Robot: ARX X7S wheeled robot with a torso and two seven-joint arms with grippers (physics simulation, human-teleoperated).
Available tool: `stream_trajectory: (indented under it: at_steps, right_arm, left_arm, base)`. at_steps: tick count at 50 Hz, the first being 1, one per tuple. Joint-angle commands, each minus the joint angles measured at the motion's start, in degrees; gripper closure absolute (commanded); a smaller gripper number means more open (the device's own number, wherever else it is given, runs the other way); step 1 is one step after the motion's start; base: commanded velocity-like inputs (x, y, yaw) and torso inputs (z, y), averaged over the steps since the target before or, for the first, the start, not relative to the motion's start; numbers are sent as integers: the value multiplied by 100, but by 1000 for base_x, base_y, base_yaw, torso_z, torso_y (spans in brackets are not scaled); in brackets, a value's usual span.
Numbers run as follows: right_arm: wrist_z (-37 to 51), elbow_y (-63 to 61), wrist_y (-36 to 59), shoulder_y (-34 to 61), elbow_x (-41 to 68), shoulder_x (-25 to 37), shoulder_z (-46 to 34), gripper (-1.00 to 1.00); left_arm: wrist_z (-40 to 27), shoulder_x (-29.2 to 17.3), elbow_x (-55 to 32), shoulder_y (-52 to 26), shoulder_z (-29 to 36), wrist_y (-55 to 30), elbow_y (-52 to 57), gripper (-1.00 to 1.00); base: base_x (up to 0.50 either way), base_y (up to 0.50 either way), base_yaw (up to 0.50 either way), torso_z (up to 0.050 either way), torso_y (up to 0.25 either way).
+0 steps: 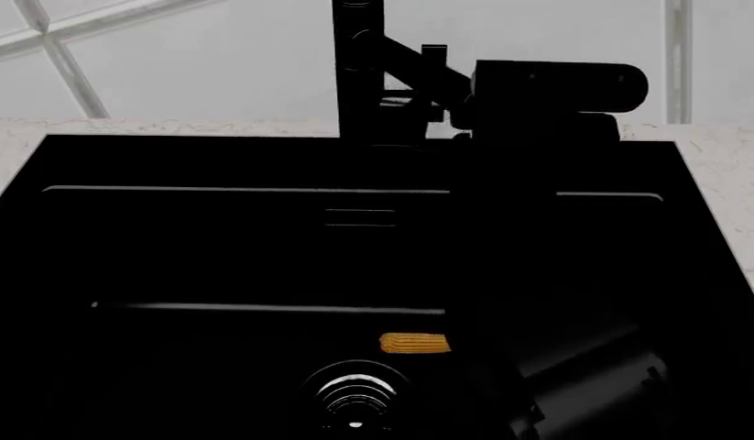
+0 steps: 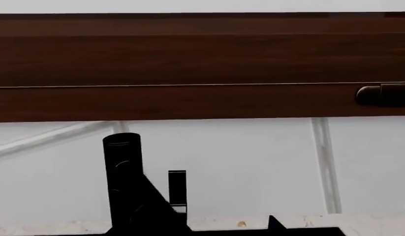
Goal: Turn the sink spout to the right.
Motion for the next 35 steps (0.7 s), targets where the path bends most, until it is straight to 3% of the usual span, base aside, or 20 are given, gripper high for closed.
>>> stream_trajectory:
  at_steps: [1, 35]
  right_arm:
    - [-25, 222, -151, -64, -69, 94, 80, -100]
    - [-44, 483, -349, 166, -190, 194, 115, -100]
  left_arm:
    - [3, -27, 15, 40, 7, 60, 37, -100]
    - [-58, -95, -39, 50, 74, 131, -21, -100]
  base:
    - [0, 0, 0, 0, 0]
    - [0, 0, 0, 0, 0]
